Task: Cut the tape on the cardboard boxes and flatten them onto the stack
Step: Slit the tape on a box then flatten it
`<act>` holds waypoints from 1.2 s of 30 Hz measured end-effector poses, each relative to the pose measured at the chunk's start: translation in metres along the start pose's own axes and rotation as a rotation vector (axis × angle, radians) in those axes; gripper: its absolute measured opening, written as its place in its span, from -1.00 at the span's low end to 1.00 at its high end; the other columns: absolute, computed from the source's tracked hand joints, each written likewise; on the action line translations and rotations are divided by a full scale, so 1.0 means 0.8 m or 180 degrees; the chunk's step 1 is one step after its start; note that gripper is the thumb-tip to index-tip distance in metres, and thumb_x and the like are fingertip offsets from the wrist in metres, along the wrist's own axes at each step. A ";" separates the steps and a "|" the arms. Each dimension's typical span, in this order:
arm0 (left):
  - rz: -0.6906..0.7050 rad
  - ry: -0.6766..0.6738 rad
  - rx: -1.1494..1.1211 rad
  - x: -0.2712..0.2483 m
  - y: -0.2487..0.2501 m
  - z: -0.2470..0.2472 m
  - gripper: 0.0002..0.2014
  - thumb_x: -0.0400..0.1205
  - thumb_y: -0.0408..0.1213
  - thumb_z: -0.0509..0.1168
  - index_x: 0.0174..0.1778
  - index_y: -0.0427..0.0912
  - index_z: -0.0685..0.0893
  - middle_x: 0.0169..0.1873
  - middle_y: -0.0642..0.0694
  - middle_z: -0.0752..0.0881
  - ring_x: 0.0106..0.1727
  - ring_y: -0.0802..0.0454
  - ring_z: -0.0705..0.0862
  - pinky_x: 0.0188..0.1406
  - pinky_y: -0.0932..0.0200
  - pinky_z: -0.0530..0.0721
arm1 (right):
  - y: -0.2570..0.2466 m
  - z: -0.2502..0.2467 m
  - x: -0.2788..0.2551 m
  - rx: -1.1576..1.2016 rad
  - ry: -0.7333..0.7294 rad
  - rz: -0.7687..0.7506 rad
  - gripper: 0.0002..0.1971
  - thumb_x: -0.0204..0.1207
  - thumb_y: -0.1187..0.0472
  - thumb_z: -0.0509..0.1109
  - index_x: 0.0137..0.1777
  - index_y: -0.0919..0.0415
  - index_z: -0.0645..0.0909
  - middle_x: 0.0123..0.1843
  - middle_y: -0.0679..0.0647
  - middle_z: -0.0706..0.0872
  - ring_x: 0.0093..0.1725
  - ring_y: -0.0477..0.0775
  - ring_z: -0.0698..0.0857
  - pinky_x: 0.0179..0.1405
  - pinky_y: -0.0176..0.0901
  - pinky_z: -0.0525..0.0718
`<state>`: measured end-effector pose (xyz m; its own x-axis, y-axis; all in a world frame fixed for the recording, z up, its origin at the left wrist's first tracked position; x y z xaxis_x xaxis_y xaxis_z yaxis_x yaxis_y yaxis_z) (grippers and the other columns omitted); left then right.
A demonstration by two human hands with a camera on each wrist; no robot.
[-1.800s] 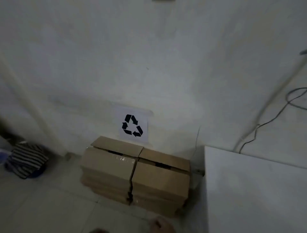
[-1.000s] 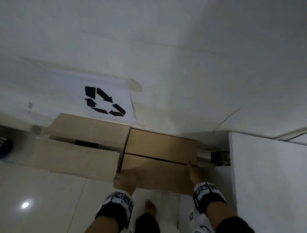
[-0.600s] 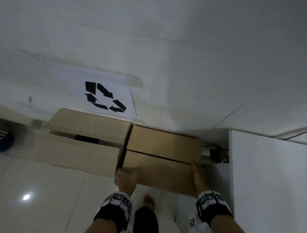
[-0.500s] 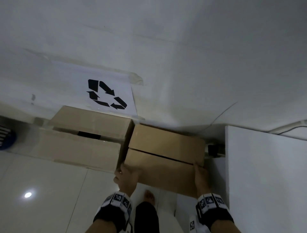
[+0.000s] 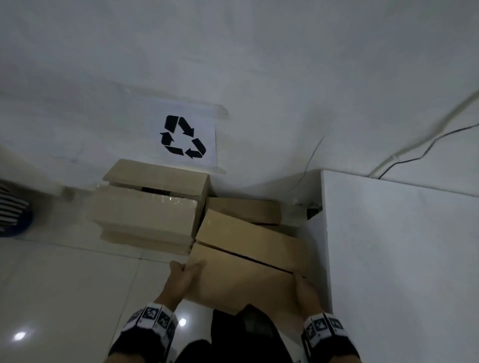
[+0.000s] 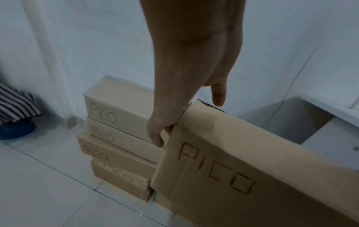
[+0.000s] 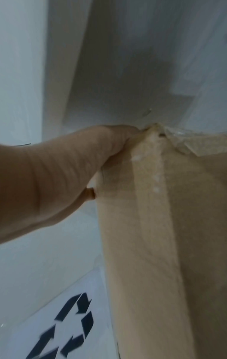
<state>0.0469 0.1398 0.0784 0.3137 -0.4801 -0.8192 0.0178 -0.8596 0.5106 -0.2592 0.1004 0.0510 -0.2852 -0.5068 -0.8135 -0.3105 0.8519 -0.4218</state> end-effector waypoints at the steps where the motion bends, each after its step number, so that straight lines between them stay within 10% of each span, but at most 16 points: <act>1: -0.0008 -0.0022 0.0039 -0.017 -0.013 -0.011 -0.38 0.53 0.02 0.46 0.21 -0.29 0.28 0.22 -0.22 0.45 0.15 -0.15 0.47 0.21 -0.13 0.53 | 0.009 -0.002 -0.017 -0.0135 0.0006 -0.0066 -0.43 0.79 -0.04 0.02 0.52 0.46 0.42 0.50 0.41 0.50 0.47 0.36 0.48 0.49 0.08 0.38; 5: 0.0262 0.0130 0.0062 -0.079 -0.067 -0.050 0.03 0.05 0.43 0.39 0.39 -0.05 0.34 0.33 -0.23 0.50 0.26 -0.24 0.53 0.34 -0.19 0.51 | 0.049 -0.008 -0.083 -0.0356 0.0042 -0.0572 -0.52 0.74 -0.05 0.16 0.39 0.35 0.57 0.36 0.35 0.64 0.34 0.31 0.60 0.39 0.07 0.54; 9: 0.0489 0.0085 0.0145 -0.136 -0.102 -0.082 0.15 0.02 0.66 0.22 0.54 0.19 0.31 0.50 -0.24 0.37 0.44 -0.31 0.42 0.44 -0.27 0.41 | 0.069 -0.014 -0.148 0.0200 -0.0204 -0.0719 -0.56 0.63 -0.16 0.31 0.26 0.21 0.49 0.22 0.19 0.58 0.16 0.22 0.57 0.25 0.08 0.54; 18: 0.1890 0.0389 -0.0551 -0.256 -0.032 -0.073 -0.58 0.60 -0.05 0.38 0.19 -0.27 0.48 -0.02 -0.13 0.63 0.05 -0.14 0.61 -0.13 0.04 0.54 | 0.042 -0.121 -0.254 0.0697 0.0499 -0.1835 -0.38 0.22 -0.42 0.52 0.13 -0.05 0.56 0.15 0.02 0.70 0.18 0.17 0.66 0.25 0.20 0.63; 27: 0.2805 0.0768 0.0200 -0.323 0.051 0.099 -0.65 0.57 0.03 0.41 -0.06 -0.21 0.56 -0.18 -0.11 0.66 -0.10 -0.13 0.61 -0.22 0.01 0.49 | 0.063 -0.319 -0.253 0.1855 0.0543 -0.2344 -0.73 0.62 0.22 0.44 0.21 0.24 0.44 0.14 0.24 0.68 -0.36 0.03 0.79 -0.43 -0.18 0.77; 31: 0.2733 -0.0018 -0.0227 -0.340 0.066 0.230 -0.67 0.58 -0.14 0.43 0.07 -0.28 0.54 -0.05 -0.17 0.71 0.02 -0.15 0.69 -0.07 -0.08 0.67 | 0.105 -0.425 -0.209 0.2113 0.0487 -0.2452 -0.69 0.63 0.32 0.40 0.28 0.21 0.39 0.29 0.28 0.58 -0.19 0.16 0.79 -0.27 -0.18 0.82; 36: 0.2214 -0.1386 -0.0789 -0.384 0.071 0.379 -0.17 0.30 0.50 0.30 0.29 -0.07 0.57 0.21 -0.02 0.66 0.24 -0.04 0.62 0.21 0.10 0.63 | 0.176 -0.546 -0.157 0.2167 0.0494 -0.2530 -0.45 0.32 0.06 0.68 0.13 0.13 0.41 0.32 0.25 0.56 0.22 0.26 0.72 0.00 -0.04 0.80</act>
<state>-0.3364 0.1853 0.2796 -0.0613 -0.9520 -0.2999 0.1793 -0.3061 0.9350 -0.6631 0.2258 0.2686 -0.3510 -0.9217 -0.1652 0.1013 0.1380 -0.9852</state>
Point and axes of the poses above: each hand's wrist, its own x-axis towards the middle knuckle, its own z-axis out of the palm, y = z × x, the point moved 2 cm from there along x, towards the middle knuckle
